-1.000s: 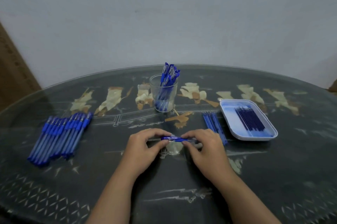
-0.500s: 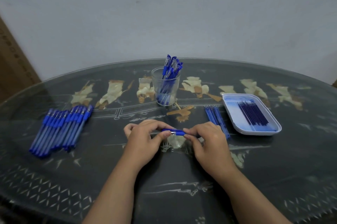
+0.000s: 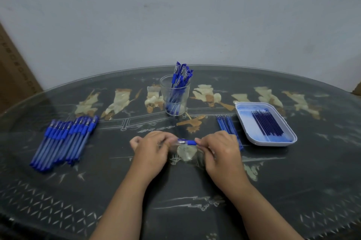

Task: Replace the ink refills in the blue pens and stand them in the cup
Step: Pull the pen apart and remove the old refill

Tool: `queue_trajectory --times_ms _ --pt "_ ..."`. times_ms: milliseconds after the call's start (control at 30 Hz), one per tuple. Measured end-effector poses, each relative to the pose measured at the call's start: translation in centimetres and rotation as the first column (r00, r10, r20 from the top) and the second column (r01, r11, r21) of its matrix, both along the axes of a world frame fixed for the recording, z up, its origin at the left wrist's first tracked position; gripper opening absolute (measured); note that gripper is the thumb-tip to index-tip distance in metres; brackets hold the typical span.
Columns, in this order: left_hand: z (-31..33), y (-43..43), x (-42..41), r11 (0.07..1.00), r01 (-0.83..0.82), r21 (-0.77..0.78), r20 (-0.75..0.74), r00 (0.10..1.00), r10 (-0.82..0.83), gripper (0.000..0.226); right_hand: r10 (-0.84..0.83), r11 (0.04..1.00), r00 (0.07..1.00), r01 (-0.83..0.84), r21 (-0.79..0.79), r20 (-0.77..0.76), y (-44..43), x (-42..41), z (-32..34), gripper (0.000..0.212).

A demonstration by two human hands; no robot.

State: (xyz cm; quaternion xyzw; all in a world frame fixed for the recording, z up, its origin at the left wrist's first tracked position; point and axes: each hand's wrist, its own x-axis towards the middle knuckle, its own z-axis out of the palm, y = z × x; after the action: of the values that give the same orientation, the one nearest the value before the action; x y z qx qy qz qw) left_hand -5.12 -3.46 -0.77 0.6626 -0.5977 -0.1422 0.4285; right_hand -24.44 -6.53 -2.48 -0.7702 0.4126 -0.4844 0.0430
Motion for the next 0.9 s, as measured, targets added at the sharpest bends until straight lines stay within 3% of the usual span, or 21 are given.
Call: queue_trajectory --times_ms 67,167,367,567,767,900 --pt "-0.17 -0.18 0.8 0.997 -0.072 -0.026 -0.155 0.986 0.067 0.039 -0.033 0.999 0.997 0.032 0.021 0.071 -0.16 -0.36 0.06 0.011" --pt "0.15 -0.08 0.31 0.996 -0.09 -0.004 -0.032 0.995 0.09 0.034 -0.006 1.0 0.999 0.006 0.014 0.049 -0.02 -0.14 0.01 0.008" --pt "0.28 -0.29 0.25 0.995 -0.09 0.046 0.044 0.995 0.088 0.014 -0.013 1.0 0.999 0.013 0.018 0.041 -0.07 -0.17 0.27 0.005" --pt "-0.29 -0.58 0.01 0.988 -0.099 0.121 0.257 0.964 0.066 0.005 -0.027 0.998 0.999 0.029 0.06 -0.02 -0.08 -0.01 0.33 0.004" --pt "-0.18 -0.18 -0.03 0.999 -0.01 0.044 0.186 0.982 0.002 0.032 -0.007 0.995 0.997 0.015 0.098 -0.08 -0.28 0.14 0.23 0.006" --pt "-0.12 -0.13 0.18 0.995 0.075 -0.066 0.041 0.997 -0.072 0.027 0.02 0.994 0.996 -0.01 0.112 -0.083 -0.32 0.23 0.15 0.006"
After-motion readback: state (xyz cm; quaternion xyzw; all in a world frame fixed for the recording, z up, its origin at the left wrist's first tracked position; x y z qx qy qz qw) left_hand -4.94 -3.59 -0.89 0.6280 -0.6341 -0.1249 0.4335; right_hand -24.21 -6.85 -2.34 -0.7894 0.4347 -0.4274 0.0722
